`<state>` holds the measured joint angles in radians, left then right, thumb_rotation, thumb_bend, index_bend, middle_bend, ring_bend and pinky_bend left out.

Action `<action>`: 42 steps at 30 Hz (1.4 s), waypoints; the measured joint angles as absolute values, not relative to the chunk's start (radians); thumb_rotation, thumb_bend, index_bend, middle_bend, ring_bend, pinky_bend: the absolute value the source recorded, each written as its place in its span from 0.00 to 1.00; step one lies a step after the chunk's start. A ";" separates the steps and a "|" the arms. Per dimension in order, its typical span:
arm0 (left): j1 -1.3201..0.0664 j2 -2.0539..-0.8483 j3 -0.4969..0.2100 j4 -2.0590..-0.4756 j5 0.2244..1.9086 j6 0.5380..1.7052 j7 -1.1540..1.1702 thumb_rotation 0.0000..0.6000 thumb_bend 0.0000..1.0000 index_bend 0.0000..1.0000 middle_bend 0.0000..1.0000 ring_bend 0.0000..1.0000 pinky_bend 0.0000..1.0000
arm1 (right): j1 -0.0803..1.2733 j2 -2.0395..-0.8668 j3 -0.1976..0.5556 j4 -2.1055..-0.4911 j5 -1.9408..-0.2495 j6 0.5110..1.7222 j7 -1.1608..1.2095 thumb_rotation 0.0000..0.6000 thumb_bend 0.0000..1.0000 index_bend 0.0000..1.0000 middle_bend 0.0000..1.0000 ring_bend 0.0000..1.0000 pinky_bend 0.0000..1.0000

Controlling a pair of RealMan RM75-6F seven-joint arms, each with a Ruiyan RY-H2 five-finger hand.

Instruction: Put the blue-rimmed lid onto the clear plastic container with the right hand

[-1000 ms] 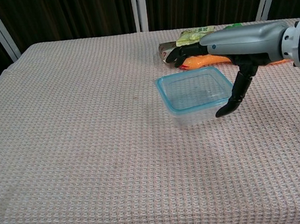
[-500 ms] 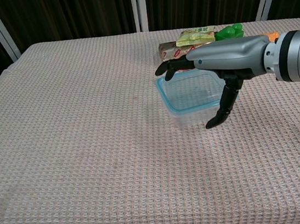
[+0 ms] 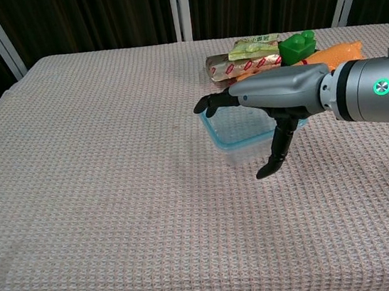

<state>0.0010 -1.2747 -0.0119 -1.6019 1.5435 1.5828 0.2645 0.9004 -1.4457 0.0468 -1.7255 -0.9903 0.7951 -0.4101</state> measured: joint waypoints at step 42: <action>0.004 -1.279 -0.009 -1.607 1.559 1.594 0.277 1.00 0.04 0.06 0.02 0.00 0.00 | 0.732 -1.341 -0.070 -1.809 -1.320 0.885 -0.287 1.00 0.00 0.00 0.17 0.00 0.00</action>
<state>0.0038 -1.2786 -0.0093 -1.6073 1.5589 1.5942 0.2766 0.7323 -1.3412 -0.0701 -1.8090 -1.3195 0.8852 -0.2874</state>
